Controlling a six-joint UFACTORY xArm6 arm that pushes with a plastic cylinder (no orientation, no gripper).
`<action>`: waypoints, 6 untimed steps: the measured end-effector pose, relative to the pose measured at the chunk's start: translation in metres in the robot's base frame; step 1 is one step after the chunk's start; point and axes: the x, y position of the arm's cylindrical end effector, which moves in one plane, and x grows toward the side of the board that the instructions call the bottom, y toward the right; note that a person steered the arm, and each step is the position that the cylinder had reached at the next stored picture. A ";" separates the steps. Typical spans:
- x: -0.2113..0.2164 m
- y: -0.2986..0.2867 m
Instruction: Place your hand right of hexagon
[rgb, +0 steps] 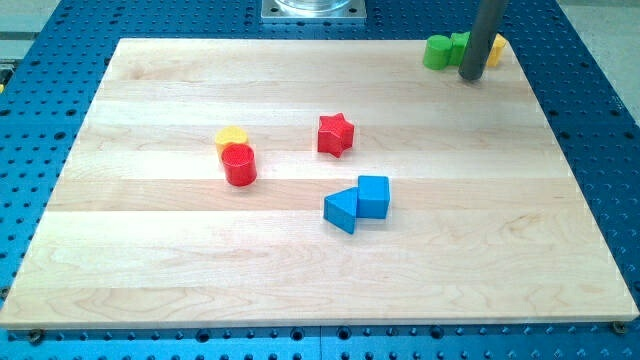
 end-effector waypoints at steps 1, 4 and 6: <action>0.008 0.003; -0.050 0.099; -0.074 0.056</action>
